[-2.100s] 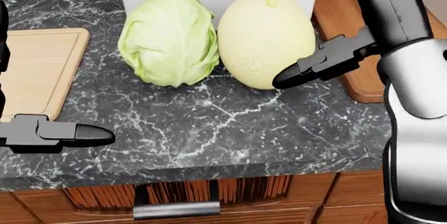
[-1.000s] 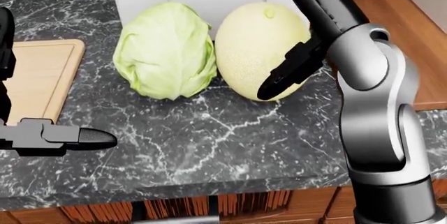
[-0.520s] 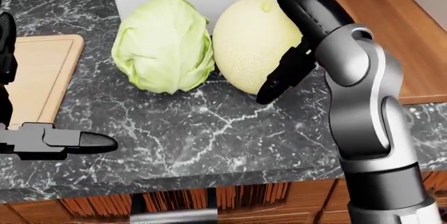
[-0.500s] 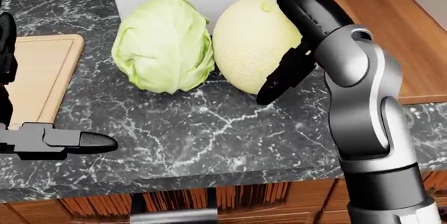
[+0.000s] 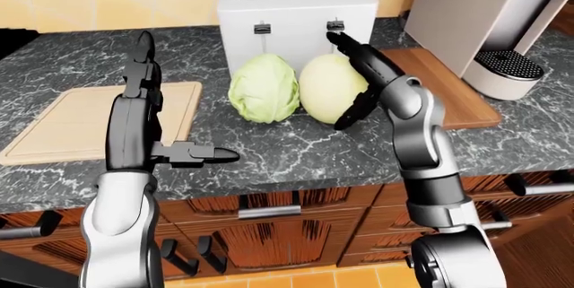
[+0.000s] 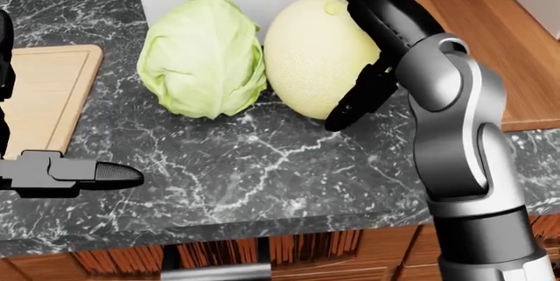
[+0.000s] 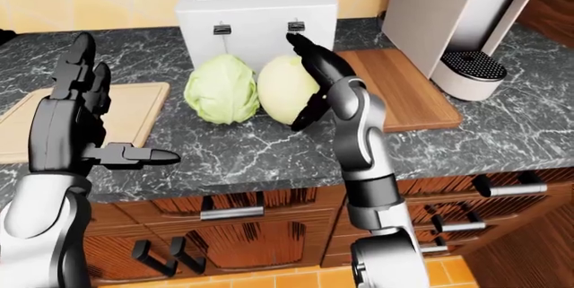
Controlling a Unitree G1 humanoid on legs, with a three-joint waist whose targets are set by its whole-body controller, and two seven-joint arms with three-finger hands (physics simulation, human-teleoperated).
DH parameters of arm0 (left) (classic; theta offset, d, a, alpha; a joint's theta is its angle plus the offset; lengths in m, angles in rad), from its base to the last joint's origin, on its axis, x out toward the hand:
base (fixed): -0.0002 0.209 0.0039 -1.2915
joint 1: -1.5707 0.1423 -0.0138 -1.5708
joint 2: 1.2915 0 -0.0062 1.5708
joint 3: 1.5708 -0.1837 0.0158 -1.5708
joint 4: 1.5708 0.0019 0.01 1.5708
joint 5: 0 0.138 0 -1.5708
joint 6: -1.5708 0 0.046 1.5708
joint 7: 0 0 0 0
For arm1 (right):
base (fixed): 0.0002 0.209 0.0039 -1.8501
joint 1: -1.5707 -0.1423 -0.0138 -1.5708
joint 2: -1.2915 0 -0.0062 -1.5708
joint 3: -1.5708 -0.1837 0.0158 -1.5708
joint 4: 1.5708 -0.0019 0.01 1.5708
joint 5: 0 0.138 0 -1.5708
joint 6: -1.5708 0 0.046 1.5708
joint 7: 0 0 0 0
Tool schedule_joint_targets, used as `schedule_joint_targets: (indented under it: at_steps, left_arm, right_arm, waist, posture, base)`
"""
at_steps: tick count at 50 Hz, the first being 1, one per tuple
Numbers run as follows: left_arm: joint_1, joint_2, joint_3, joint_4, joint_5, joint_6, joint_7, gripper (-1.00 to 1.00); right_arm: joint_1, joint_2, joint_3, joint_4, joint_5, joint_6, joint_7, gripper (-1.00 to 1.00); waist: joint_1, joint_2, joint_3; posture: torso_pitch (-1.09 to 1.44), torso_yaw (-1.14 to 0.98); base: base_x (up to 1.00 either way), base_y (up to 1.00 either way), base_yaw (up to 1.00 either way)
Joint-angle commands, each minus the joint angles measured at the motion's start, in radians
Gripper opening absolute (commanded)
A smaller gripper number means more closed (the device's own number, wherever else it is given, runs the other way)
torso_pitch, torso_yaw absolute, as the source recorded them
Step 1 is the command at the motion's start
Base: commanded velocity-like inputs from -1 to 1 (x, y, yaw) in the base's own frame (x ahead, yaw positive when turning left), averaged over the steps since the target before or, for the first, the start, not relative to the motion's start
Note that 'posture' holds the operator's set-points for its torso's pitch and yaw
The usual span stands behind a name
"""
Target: Place the lettuce and the cantaloupe on separate cutting boards.
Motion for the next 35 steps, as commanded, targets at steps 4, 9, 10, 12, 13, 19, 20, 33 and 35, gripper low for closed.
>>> schedule_joint_targets:
  at_steps: [4, 9, 10, 12, 13, 19, 20, 33, 35]
  left_arm:
    - [-0.019, 0.008, 0.007, -0.031, 0.002, -0.028, 0.006, 1.0]
    - [-0.017, 0.01, 0.012, -0.038, 0.0, -0.023, 0.005, 1.0]
    - [-0.017, 0.01, 0.011, -0.038, 0.0, -0.024, 0.005, 1.0]
    - [-0.016, 0.011, 0.011, -0.037, 0.0, -0.025, 0.005, 1.0]
    - [-0.015, 0.011, 0.012, -0.038, 0.0, -0.025, 0.004, 1.0]
    - [-0.013, 0.013, 0.017, -0.046, -0.001, -0.019, 0.004, 1.0]
    - [-0.013, 0.012, 0.017, -0.05, -0.002, -0.017, 0.003, 1.0]
    - [-0.006, 0.011, 0.02, -0.041, -0.006, -0.03, 0.006, 1.0]
    - [-0.003, 0.011, 0.021, -0.042, -0.006, -0.031, 0.006, 1.0]
  right_arm:
    - [-0.033, -0.006, -0.006, -0.023, -0.023, -0.028, -0.016, 0.42]
    - [-0.027, -0.005, -0.004, -0.023, -0.041, -0.038, -0.007, 0.35]
    - [-0.026, -0.005, -0.004, -0.022, -0.044, -0.04, -0.005, 0.35]
    - [-0.024, -0.004, -0.003, -0.021, -0.05, -0.044, -0.003, 0.31]
    - [-0.022, -0.002, -0.002, -0.023, -0.053, -0.046, -0.001, 0.29]
    - [-0.014, -0.001, -0.002, -0.019, -0.073, -0.059, 0.004, 0.2]
    - [-0.012, -0.002, -0.002, -0.021, -0.076, -0.059, 0.007, 0.19]
    - [-0.014, -0.008, -0.011, -0.05, -0.102, -0.05, 0.016, -0.17]
    - [-0.012, -0.011, -0.012, -0.068, -0.105, -0.043, 0.024, -0.25]
  waist:
    - [0.0, 0.002, -0.022]
    - [0.001, 0.002, -0.023]
    - [0.002, 0.002, -0.023]
    - [0.003, 0.002, -0.023]
    - [0.003, 0.003, -0.023]
    - [0.003, 0.003, -0.026]
    - [0.003, 0.002, -0.027]
    - [0.004, 0.002, -0.029]
    - [0.005, 0.002, -0.029]
  posture:
    - [0.0, 0.0]
    - [0.0, 0.0]
    - [0.0, 0.0]
    - [0.0, 0.0]
    - [0.0, 0.0]
    - [0.0, 0.0]
    - [0.0, 0.0]
    - [0.0, 0.0]
    - [0.0, 0.0]
  base:
    - [0.0, 0.0, 0.0]
    - [0.0, 0.0, 0.0]
    - [0.0, 0.0, 0.0]
    - [0.0, 0.0, 0.0]
    - [0.0, 0.0, 0.0]
    - [0.0, 0.0, 0.0]
    - [0.0, 0.0, 0.0]
    - [0.0, 0.0, 0.0]
    - [0.0, 0.0, 0.0]
